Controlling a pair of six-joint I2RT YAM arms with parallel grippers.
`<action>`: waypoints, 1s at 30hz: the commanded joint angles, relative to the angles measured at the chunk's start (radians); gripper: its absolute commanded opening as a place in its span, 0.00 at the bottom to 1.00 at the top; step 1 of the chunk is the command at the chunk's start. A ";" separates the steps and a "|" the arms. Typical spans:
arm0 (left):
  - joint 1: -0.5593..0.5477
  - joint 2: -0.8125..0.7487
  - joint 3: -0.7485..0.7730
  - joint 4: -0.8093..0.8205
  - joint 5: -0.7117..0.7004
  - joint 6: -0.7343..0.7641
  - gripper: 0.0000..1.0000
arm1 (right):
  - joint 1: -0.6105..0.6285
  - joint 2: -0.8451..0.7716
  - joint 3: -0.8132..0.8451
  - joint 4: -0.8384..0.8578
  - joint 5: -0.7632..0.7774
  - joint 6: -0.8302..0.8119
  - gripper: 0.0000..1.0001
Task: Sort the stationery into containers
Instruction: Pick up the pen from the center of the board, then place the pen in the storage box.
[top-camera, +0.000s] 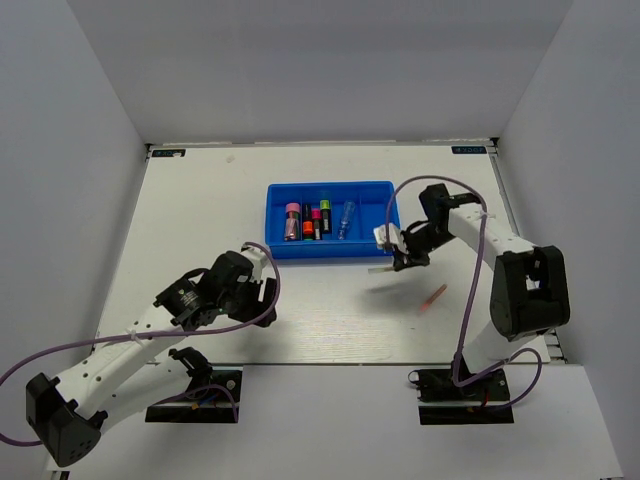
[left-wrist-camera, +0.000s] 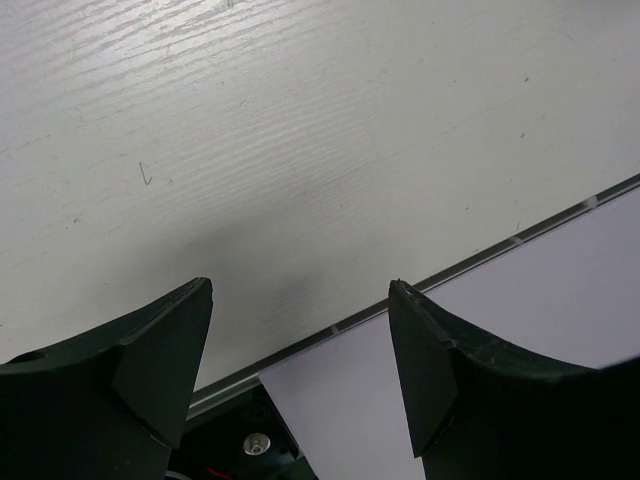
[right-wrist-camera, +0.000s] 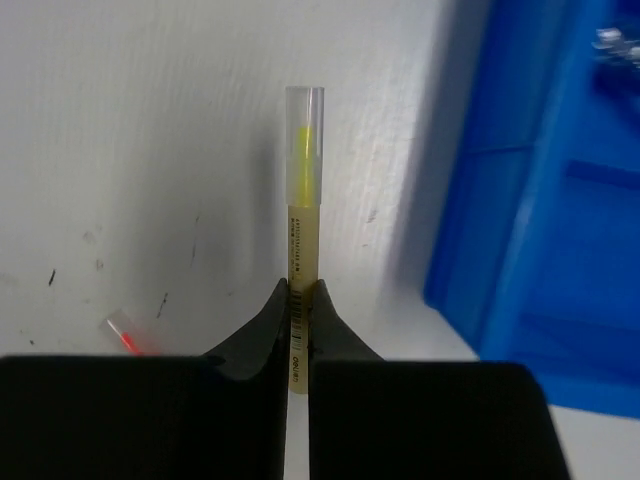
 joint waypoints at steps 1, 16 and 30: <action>0.004 0.001 -0.005 0.030 0.037 -0.031 0.82 | 0.018 -0.057 0.121 -0.025 -0.134 0.274 0.00; 0.001 0.005 0.025 0.030 0.054 -0.066 0.82 | 0.058 0.080 0.411 0.382 0.310 1.479 0.00; -0.060 0.073 0.041 0.080 0.059 -0.100 0.82 | 0.113 0.337 0.646 0.282 0.598 1.753 0.00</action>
